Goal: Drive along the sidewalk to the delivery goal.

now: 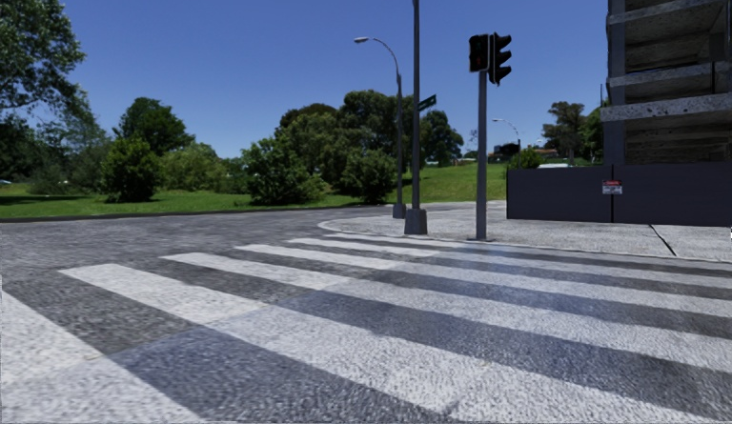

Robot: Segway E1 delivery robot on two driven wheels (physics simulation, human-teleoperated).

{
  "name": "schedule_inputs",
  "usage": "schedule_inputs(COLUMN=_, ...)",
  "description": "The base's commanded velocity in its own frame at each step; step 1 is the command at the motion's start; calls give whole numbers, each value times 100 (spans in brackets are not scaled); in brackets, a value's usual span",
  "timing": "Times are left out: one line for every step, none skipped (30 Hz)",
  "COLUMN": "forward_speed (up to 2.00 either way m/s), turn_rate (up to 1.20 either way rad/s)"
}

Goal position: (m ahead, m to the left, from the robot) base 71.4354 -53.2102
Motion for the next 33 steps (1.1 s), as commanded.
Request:
schedule_inputs(forward_speed=200, turn_rate=-45)
schedule_inputs(forward_speed=200, turn_rate=-49)
schedule_inputs(forward_speed=200, turn_rate=-49)
schedule_inputs(forward_speed=200, turn_rate=-50)
schedule_inputs(forward_speed=200, turn_rate=-50)
schedule_inputs(forward_speed=200, turn_rate=-50)
schedule_inputs(forward_speed=200, turn_rate=-50)
schedule_inputs(forward_speed=200, turn_rate=-50)
schedule_inputs(forward_speed=200, turn_rate=-50)
schedule_inputs(forward_speed=200, turn_rate=-50)
schedule_inputs(forward_speed=200, turn_rate=-50)
schedule_inputs(forward_speed=200, turn_rate=-50)
schedule_inputs(forward_speed=200, turn_rate=-50)
schedule_inputs(forward_speed=200, turn_rate=-50)
schedule_inputs(forward_speed=200, turn_rate=-50)
schedule_inputs(forward_speed=200, turn_rate=-50)
schedule_inputs(forward_speed=200, turn_rate=-50)
schedule_inputs(forward_speed=200, turn_rate=-50)
schedule_inputs(forward_speed=200, turn_rate=-50)
schedule_inputs(forward_speed=200, turn_rate=-50)
schedule_inputs(forward_speed=200, turn_rate=-50)
schedule_inputs(forward_speed=200, turn_rate=-50)
schedule_inputs(forward_speed=200, turn_rate=-50)
schedule_inputs(forward_speed=200, turn_rate=-50)
schedule_inputs(forward_speed=200, turn_rate=-50)
schedule_inputs(forward_speed=200, turn_rate=-50)
schedule_inputs(forward_speed=200, turn_rate=-50)
schedule_inputs(forward_speed=200, turn_rate=-50)
schedule_inputs(forward_speed=200, turn_rate=-50)
schedule_inputs(forward_speed=200, turn_rate=-50)
schedule_inputs(forward_speed=200, turn_rate=-50)
schedule_inputs(forward_speed=200, turn_rate=-50)
schedule_inputs(forward_speed=200, turn_rate=-50)
